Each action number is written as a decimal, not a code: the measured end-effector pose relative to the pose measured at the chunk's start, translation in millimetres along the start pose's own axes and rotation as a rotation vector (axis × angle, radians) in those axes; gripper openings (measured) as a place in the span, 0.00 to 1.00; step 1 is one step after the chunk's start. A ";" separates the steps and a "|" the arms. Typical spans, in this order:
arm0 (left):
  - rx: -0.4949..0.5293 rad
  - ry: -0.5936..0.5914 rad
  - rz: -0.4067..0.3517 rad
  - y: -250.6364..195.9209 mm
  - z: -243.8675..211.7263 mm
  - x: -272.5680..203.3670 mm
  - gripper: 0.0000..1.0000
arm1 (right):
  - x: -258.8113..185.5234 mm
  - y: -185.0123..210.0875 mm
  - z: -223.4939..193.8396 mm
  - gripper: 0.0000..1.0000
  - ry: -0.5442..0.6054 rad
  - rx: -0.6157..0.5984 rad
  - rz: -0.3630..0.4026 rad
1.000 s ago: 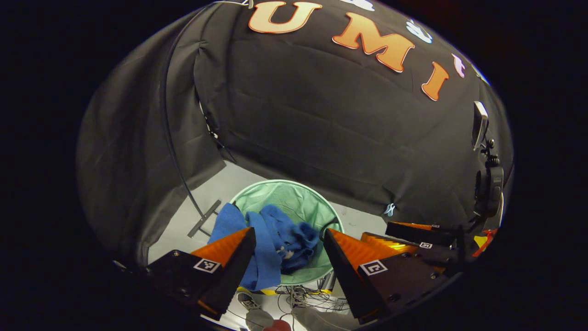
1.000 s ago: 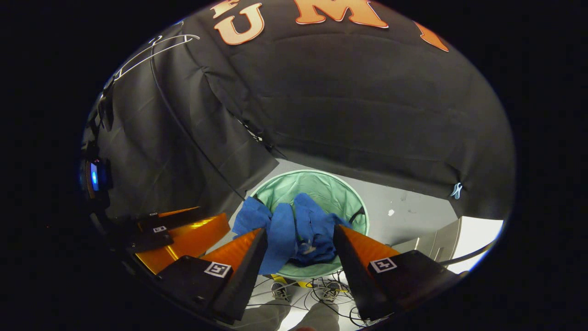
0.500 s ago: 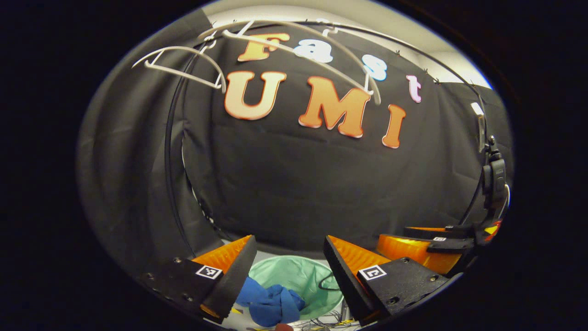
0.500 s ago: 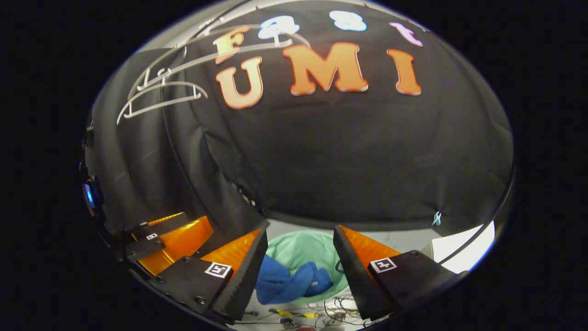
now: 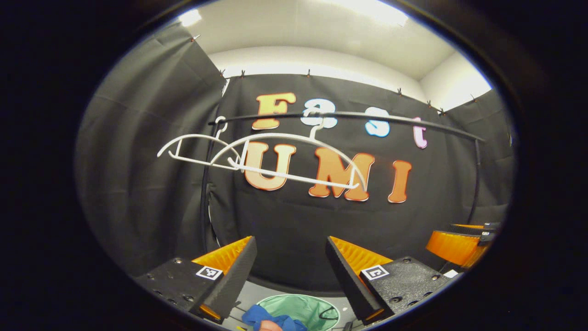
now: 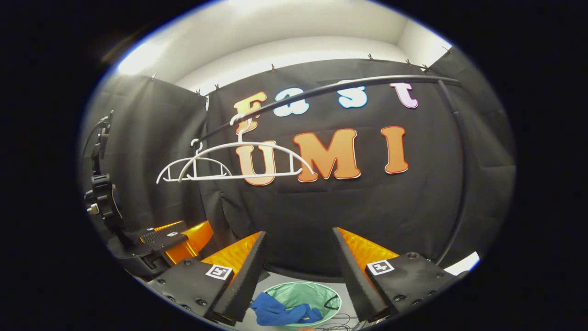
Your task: Grasp the clothes on the hanger with both hands and then place them into the laundry hamper below.
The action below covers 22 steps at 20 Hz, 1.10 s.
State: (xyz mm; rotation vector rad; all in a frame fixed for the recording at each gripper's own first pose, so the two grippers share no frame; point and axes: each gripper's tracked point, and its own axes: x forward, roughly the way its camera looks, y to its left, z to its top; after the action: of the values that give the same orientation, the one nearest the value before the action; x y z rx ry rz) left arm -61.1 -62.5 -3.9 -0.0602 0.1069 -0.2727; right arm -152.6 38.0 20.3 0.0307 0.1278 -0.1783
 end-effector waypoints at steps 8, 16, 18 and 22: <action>-0.049 -0.054 0.121 -23.7 45.9 -114.9 0.91 | -134.2 -23.4 31.3 0.83 -0.037 -0.054 0.062; 0.044 -0.101 0.119 -56.4 84.4 -153.2 0.95 | -162.9 -49.8 67.8 0.84 -0.126 -0.038 0.026; 0.041 -0.146 0.107 -66.7 93.6 -160.6 0.92 | -168.6 -49.4 66.2 0.88 -0.117 -0.010 0.038; 0.048 -0.147 0.074 -78.4 94.5 -166.2 0.92 | -166.5 -69.1 74.6 0.88 -0.146 0.004 0.016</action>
State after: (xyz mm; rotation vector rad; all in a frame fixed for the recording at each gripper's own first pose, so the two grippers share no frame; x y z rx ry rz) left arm -230.4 -88.4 111.8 -0.0282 -0.0434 -0.1964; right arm -318.2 -3.9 114.5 0.0224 -0.0182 -0.1644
